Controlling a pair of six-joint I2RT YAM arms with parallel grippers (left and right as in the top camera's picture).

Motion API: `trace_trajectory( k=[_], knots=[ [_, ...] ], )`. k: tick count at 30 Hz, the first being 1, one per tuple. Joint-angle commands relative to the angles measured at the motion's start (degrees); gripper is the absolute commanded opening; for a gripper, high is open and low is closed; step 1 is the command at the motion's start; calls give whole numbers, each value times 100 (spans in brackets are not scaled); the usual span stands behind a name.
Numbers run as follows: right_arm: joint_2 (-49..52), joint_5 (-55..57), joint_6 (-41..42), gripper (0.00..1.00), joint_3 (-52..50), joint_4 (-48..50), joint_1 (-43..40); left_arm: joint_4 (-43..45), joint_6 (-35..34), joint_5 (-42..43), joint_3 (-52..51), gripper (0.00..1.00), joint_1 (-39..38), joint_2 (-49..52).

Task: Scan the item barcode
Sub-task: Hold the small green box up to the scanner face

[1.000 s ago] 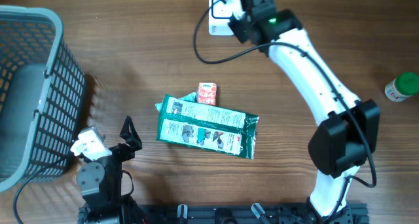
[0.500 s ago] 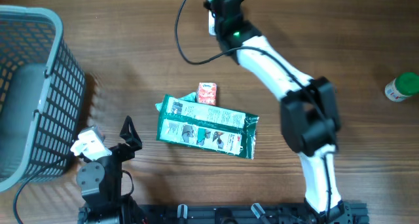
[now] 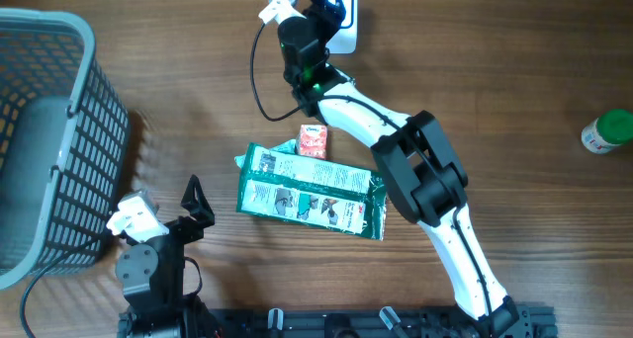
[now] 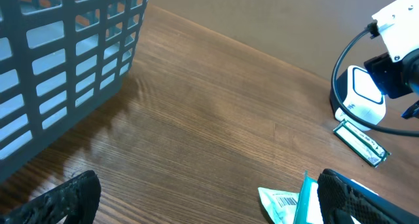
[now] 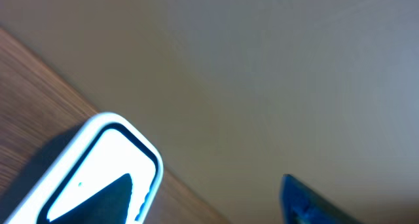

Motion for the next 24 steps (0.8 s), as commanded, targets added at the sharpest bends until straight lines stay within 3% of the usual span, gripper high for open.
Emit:
trace_trajectory(
  k=[1,3,7,11,14,15,17,18,19,21,24],
  knots=[
    [66,1259,382,79,155,-28,422,22,118,66,-44,100,15,-35],
    [61,1419,321,82,155,-48,634,22,116,66,-44,100,15,-35],
    [-68,1513,-623,83,155,-15,1034,24,116,66,-44,100,15,-35],
    [-734,1742,-1064,83,155,-201,1132,22,116,66,-44,100,15,-35],
    [-1788,1711,-566,88,155,-1681,1115,22,116,66,-44,100,15,-35],
    [-2253,1502,393,91,155,-3112,1080,22,116,68,-44,100,15,-35],
    [-2909,4,2492,99,155,-6087,968,24,118,66,-44,100,15,-35],
    [-3209,-1860,3362,99,155,-7530,780,22,116,66,-44,100,15,-35],
    [-3344,-3519,3606,100,153,-8199,496,22,116,66,-44,100,15,-35],
    [-3305,-5681,3663,100,72,-8509,-256,24,118,66,-44,100,15,-35],
    [-2929,-6089,4107,100,-369,-7943,-1128,22,118,66,-44,100,15,-35]
  ],
)
